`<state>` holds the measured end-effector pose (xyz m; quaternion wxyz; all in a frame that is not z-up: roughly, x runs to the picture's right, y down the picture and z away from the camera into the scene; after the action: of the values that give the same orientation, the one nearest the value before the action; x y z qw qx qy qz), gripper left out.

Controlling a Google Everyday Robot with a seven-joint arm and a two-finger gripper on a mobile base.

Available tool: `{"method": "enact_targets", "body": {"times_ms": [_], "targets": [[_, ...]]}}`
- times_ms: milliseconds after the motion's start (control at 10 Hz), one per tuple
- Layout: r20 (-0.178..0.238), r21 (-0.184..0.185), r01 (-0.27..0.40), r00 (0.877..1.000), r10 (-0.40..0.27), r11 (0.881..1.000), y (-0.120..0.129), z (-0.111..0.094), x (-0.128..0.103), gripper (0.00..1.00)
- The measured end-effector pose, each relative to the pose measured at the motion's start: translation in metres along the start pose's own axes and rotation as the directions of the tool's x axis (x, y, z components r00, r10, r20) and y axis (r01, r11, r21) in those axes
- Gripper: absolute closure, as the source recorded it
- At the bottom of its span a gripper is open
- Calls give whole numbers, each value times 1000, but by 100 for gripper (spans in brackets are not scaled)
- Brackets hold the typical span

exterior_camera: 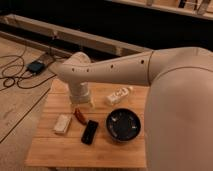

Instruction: Place the pepper in the ceramic cup

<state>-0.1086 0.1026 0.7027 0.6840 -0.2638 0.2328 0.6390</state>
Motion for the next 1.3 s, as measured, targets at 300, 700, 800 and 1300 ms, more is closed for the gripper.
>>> {"method": "enact_targets", "body": {"times_ms": [300, 700, 800, 1300], "targets": [[-3, -6, 22, 1000, -22, 1000, 2, 2, 0, 35], [-3, -58, 205, 979, -205, 977, 25, 27, 0, 35], [-6, -62, 239, 971, -240, 969, 26, 35, 0, 35], [-52, -43, 348, 935, -350, 937, 34, 82, -10, 35]]}}
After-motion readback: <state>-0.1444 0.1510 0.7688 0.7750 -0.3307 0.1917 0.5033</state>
